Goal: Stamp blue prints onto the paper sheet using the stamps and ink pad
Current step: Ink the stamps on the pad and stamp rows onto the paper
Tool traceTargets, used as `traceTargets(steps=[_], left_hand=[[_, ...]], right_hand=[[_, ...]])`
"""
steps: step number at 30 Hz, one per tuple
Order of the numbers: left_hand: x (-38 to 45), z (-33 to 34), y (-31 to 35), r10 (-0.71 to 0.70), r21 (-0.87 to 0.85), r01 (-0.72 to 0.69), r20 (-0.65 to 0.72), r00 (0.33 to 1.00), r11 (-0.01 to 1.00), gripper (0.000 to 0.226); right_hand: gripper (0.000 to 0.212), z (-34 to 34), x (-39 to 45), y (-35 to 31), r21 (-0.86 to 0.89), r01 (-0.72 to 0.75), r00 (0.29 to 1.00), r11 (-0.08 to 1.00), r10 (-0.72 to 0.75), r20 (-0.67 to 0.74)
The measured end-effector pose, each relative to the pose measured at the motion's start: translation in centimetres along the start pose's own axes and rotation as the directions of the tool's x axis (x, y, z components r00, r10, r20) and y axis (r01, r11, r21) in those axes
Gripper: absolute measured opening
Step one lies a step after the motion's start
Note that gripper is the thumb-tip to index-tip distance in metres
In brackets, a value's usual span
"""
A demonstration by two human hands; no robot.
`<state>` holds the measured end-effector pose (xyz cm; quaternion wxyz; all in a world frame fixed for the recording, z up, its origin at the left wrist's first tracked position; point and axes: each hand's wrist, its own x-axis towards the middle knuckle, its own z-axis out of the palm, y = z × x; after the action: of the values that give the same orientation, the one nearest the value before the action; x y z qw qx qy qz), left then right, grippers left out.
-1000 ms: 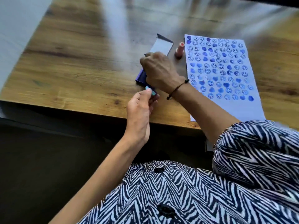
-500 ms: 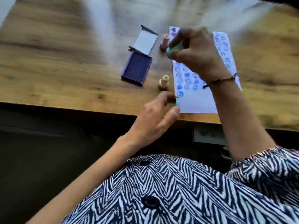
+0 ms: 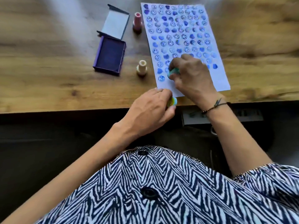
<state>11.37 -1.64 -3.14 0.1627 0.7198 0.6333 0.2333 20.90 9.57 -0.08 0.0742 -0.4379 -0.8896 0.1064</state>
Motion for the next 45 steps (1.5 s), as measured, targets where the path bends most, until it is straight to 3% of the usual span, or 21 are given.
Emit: traceTargets(steps=[12, 27, 39, 41, 45], left_hand=[[0.3, -0.5, -0.1, -0.039, -0.009, 0.039, 0.035, 0.999, 0.999, 0.035], [1.1, -1.0, -0.6, -0.053, -0.013, 0.054, 0.058, 0.997, 0.998, 0.041], [0.9, -1.1, -0.5, -0.025, -0.009, 0.025, 0.032, 0.999, 1.000, 0.042], [0.9, -1.1, -0.5, -0.017, -0.019, 0.018, 0.022, 1.000, 1.000, 0.042], [0.8, -0.9, -0.7, -0.003, -0.053, 0.002, -0.011, 1.000, 0.999, 0.045]], right_hand=[[0.016, 1.0, 0.3, -0.5, -0.239, 0.109, 0.994, 0.965, -0.103, 0.037], [0.011, 1.6, 0.5, 0.0, -0.288, 0.167, 0.985, 0.943, -0.172, 0.008], [0.009, 0.8, 0.2, -0.5, -0.194, 0.165, 0.986, 0.967, -0.158, 0.049], [0.012, -0.2, -0.1, 0.1, -0.100, 0.101, 0.995, 0.990, -0.098, 0.033], [0.014, -4.3, -1.4, 1.2, 0.187, -0.017, 0.987, 0.982, 0.046, -0.152]])
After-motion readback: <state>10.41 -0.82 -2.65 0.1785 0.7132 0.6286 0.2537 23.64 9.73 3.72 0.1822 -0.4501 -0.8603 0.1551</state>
